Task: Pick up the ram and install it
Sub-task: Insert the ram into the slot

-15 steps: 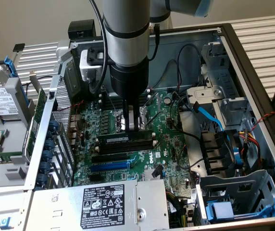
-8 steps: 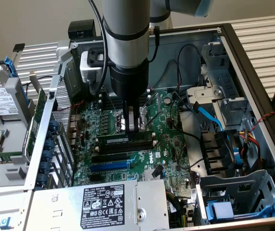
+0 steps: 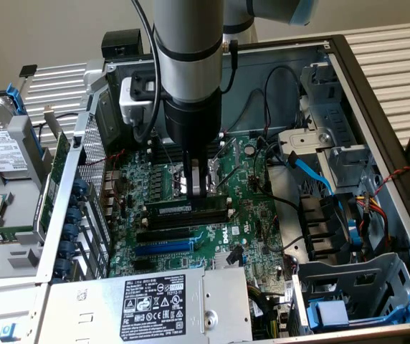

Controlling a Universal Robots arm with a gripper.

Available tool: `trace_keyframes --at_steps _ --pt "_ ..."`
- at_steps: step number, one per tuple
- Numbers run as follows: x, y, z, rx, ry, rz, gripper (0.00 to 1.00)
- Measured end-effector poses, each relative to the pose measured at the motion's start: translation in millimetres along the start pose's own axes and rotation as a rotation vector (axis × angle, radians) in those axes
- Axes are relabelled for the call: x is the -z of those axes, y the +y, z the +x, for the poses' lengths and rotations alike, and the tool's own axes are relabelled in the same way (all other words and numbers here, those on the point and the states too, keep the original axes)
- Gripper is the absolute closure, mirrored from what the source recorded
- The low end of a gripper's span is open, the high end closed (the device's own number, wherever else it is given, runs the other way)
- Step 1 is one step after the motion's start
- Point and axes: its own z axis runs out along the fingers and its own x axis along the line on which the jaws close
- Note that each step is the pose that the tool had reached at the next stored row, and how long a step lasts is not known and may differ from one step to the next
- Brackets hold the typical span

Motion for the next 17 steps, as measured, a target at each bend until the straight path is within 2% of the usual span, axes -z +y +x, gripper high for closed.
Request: trace_keyframes --at_steps 17 --pt "-3.2 0.4 0.2 0.0 0.0001 0.0 0.88"
